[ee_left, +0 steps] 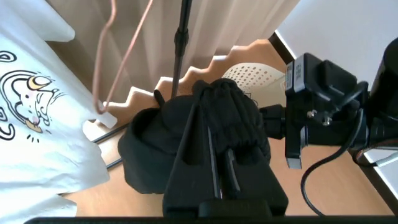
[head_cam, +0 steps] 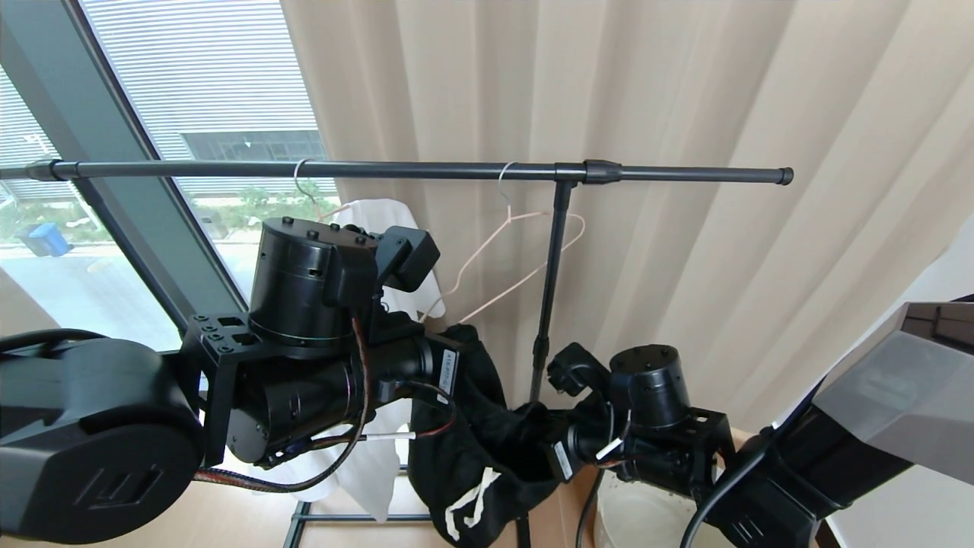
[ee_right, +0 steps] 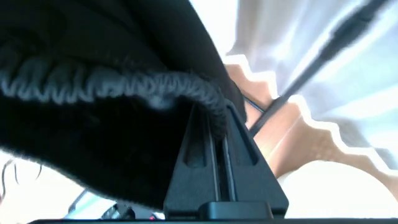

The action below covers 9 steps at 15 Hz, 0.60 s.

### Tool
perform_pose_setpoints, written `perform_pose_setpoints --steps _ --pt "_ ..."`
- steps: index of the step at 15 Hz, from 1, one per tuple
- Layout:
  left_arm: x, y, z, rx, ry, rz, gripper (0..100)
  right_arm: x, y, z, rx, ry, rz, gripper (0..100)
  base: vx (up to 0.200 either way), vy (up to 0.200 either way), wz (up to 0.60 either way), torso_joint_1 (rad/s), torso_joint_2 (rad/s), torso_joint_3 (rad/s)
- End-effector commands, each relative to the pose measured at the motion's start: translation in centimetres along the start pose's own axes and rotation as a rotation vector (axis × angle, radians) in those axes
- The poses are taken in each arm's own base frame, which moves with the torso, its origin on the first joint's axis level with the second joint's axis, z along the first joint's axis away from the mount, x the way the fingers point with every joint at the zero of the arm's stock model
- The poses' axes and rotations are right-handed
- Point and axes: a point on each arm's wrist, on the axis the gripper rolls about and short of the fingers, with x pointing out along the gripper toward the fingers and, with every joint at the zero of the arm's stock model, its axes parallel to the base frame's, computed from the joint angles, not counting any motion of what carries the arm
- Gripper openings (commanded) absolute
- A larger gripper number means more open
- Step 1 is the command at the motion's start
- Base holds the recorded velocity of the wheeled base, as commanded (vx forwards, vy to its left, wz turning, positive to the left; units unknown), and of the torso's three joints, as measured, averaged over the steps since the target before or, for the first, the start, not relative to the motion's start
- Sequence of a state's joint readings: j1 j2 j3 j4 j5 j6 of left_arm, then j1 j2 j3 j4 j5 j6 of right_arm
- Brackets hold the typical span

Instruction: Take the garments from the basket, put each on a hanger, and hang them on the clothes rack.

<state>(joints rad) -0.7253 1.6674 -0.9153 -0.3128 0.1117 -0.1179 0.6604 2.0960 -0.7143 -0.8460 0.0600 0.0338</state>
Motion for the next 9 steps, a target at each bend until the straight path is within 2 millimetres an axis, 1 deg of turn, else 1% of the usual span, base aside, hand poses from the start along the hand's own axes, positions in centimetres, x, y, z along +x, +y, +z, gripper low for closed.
perform_pose_setpoints --steps 1,3,4,5,6,7,8,9 --pt "0.0 0.1 -0.5 0.002 0.018 0.002 0 -0.9 -1.2 0.8 0.041 -0.041 -0.056 0 0.000 0.000 0.00 0.000 0.00 0.000" --pt "0.0 0.2 -1.3 0.004 0.043 0.005 0 -1.6 -2.5 1.5 0.086 -0.072 -0.095 0 0.000 0.000 0.00 0.000 0.00 0.000" --pt "0.0 0.2 -1.7 0.006 0.057 0.005 0 -2.2 -2.9 2.2 0.090 -0.099 -0.112 0 0.000 0.000 0.00 0.000 0.00 0.000" --pt "-0.1 0.2 -1.9 0.005 0.062 0.006 0 -2.5 -2.9 2.4 0.090 -0.111 -0.121 0 0.000 0.000 0.00 0.000 0.00 0.000" --pt "-0.2 0.4 -2.8 0.006 0.093 0.003 0 -3.7 -3.1 3.5 0.091 -0.155 -0.169 0 0.000 0.000 0.00 0.000 0.00 0.000" --pt "-0.2 0.4 -3.3 0.008 0.110 0.001 0 -4.5 -3.6 4.2 0.096 -0.188 -0.208 0 0.000 0.000 0.00 0.000 0.00 0.000" --pt "-0.2 0.4 -3.4 0.008 0.104 -0.002 0 -5.4 -4.1 5.1 0.102 -0.226 -0.228 0 0.000 0.000 0.00 0.000 0.00 0.000" --pt "-0.3 0.4 -3.4 0.011 0.098 -0.002 0 -6.3 -4.1 5.7 0.101 -0.252 -0.231 0 0.000 0.000 0.00 0.000 0.00 0.000"
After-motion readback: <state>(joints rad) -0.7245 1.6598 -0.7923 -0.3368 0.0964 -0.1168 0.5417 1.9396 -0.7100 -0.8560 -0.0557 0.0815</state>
